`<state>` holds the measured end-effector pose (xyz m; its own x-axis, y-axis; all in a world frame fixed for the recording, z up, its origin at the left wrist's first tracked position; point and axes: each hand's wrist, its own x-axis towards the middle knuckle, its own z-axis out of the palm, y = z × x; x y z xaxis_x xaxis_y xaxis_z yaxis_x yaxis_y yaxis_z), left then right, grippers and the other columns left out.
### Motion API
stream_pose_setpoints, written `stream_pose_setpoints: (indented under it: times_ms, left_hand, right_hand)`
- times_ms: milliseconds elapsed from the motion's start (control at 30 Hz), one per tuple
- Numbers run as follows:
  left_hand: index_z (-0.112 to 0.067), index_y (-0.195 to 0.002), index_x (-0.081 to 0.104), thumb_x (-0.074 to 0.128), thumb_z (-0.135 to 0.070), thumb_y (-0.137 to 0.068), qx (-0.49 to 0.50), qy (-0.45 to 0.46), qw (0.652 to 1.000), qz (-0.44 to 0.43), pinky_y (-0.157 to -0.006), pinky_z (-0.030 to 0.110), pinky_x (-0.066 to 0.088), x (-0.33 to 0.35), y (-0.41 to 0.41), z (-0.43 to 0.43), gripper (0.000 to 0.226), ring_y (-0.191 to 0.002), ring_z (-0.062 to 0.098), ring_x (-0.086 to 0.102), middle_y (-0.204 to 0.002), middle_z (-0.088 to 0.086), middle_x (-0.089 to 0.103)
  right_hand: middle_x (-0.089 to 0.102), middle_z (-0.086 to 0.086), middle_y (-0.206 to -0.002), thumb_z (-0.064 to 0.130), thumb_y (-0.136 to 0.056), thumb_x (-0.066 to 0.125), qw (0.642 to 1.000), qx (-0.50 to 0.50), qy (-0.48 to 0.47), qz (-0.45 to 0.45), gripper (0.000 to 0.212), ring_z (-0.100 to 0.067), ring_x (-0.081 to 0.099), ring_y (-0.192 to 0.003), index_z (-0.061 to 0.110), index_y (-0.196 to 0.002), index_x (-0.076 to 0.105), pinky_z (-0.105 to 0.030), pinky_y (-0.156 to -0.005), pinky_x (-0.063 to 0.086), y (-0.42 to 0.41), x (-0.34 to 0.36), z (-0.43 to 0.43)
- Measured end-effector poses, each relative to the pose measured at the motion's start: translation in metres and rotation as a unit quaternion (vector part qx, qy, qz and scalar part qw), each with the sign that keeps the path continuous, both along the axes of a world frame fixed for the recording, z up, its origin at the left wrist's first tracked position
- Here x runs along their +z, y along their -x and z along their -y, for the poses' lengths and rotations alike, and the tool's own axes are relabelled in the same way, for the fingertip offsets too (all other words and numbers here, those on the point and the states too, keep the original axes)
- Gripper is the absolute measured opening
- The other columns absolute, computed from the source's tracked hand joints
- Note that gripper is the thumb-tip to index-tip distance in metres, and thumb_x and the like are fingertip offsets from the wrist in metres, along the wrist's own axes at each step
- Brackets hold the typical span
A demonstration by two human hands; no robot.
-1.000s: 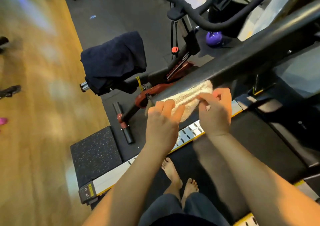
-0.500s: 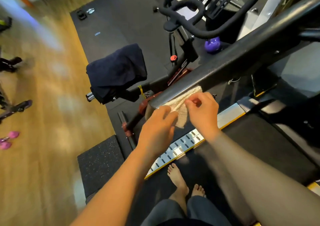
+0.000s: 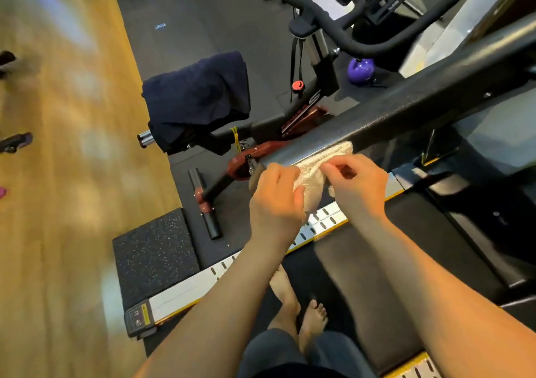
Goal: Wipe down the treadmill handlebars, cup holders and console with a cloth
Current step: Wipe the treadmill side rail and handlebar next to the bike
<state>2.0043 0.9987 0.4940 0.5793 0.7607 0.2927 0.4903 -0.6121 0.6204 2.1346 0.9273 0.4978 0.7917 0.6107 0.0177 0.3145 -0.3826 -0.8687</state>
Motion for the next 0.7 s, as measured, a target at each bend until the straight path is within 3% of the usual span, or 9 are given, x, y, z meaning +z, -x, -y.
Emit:
stream_pose_setpoints:
  times_ms: [67, 133, 233, 300, 367, 433, 500, 567, 700]
  left_hand:
    - [-0.01, -0.087, 0.066, 0.064, -0.004, -0.084, 0.014, -0.042, 0.999, 0.014, -0.056, 0.037, 0.049, 0.001, -0.006, -0.008, 0.006, -0.072, 0.019, 0.056, -0.084, 0.003, 0.06]
    - [-0.009, -0.092, 0.067, 0.064, 0.0, -0.086, -0.007, -0.064, 0.998, 0.018, -0.054, 0.038, 0.051, -0.003, 0.004, -0.014, 0.01, -0.071, 0.019, 0.058, -0.085, 0.004, 0.063]
    - [-0.015, -0.111, 0.064, 0.062, -0.004, -0.09, 0.031, 0.045, 0.998, -0.011, -0.069, 0.028, 0.048, -0.009, 0.031, -0.018, 0.024, -0.081, 0.012, 0.057, -0.1, 0.001, 0.065]
    - [-0.016, -0.111, 0.064, 0.062, -0.006, -0.091, 0.059, 0.064, 0.996, -0.022, -0.068, 0.019, 0.039, -0.014, 0.047, -0.017, 0.022, -0.081, 0.008, 0.052, -0.098, -0.001, 0.062]
    - [-0.014, -0.107, 0.064, 0.067, -0.007, -0.088, 0.043, 0.039, 0.998, -0.01, -0.068, 0.022, 0.043, -0.014, 0.048, -0.015, 0.02, -0.08, 0.005, 0.05, -0.096, -0.001, 0.059]
    - [-0.012, -0.109, 0.063, 0.069, -0.012, -0.086, 0.001, 0.008, 1.0, -0.008, -0.078, 0.026, 0.048, -0.01, 0.035, -0.01, 0.024, -0.093, 0.013, 0.054, -0.104, 0.002, 0.06]
    - [-0.01, -0.113, 0.066, 0.067, -0.017, -0.085, -0.051, -0.044, 0.998, -0.012, -0.086, 0.029, 0.046, -0.005, 0.013, -0.005, 0.029, -0.101, 0.021, 0.055, -0.112, 0.007, 0.062]
    - [-0.011, -0.116, 0.067, 0.062, -0.022, -0.086, -0.07, -0.105, 0.991, -0.034, -0.083, 0.035, 0.042, 0.0, -0.006, -0.007, 0.033, -0.103, 0.025, 0.052, -0.119, 0.01, 0.062]
    - [-0.025, -0.123, 0.064, 0.064, -0.018, -0.081, -0.078, -0.125, 0.984, -0.101, -0.084, 0.04, 0.037, 0.007, -0.003, -0.032, 0.042, -0.111, 0.024, 0.046, -0.129, 0.001, 0.059]
  right_hand:
    - [0.064, 0.01, -0.084, 0.021, -0.086, 0.069, 1.0, -0.005, 0.011, 0.022, 0.007, 0.001, 0.058, -0.076, 0.024, -0.08, 0.07, -0.001, -0.066, 0.037, 0.001, 0.002, -0.001]
    - [0.063, 0.011, -0.083, 0.02, -0.087, 0.067, 1.0, -0.008, 0.015, 0.018, 0.009, -0.001, 0.058, -0.076, 0.024, -0.079, 0.068, -0.002, -0.065, 0.038, 0.012, -0.001, -0.004]
    - [0.061, 0.009, -0.077, 0.019, -0.087, 0.067, 0.995, 0.039, 0.036, 0.08, 0.011, -0.005, 0.055, -0.072, 0.019, -0.077, 0.068, -0.006, -0.065, 0.036, 0.033, -0.014, -0.009]
    - [0.062, 0.007, -0.076, 0.016, -0.086, 0.068, 0.992, 0.067, 0.039, 0.102, 0.009, -0.008, 0.055, -0.071, 0.016, -0.077, 0.069, -0.005, -0.065, 0.034, 0.04, -0.02, -0.011]
    - [0.063, 0.006, -0.076, 0.016, -0.085, 0.07, 0.992, 0.072, 0.033, 0.102, 0.006, -0.008, 0.055, -0.071, 0.016, -0.079, 0.071, -0.003, -0.065, 0.034, 0.038, -0.019, -0.01]
    - [0.065, 0.007, -0.078, 0.018, -0.084, 0.071, 0.993, 0.048, 0.015, 0.103, 0.004, -0.004, 0.056, -0.072, 0.017, -0.081, 0.074, -0.002, -0.068, 0.035, 0.026, -0.007, -0.008]
    - [0.065, 0.009, -0.08, 0.019, -0.084, 0.072, 0.998, -0.003, -0.012, 0.065, 0.004, -0.002, 0.057, -0.073, 0.019, -0.081, 0.075, -0.003, -0.07, 0.037, 0.008, 0.007, -0.006]
    - [0.065, 0.009, -0.082, 0.022, -0.084, 0.07, 0.999, -0.041, -0.02, 0.025, 0.005, -0.001, 0.058, -0.076, 0.022, -0.08, 0.074, -0.004, -0.07, 0.039, -0.002, 0.018, -0.006]
    - [0.061, 0.004, -0.086, 0.025, -0.09, 0.063, 0.998, -0.024, 0.007, 0.052, 0.008, -0.004, 0.055, -0.076, 0.021, -0.084, 0.066, -0.009, -0.069, 0.041, 0.01, 0.016, -0.007]
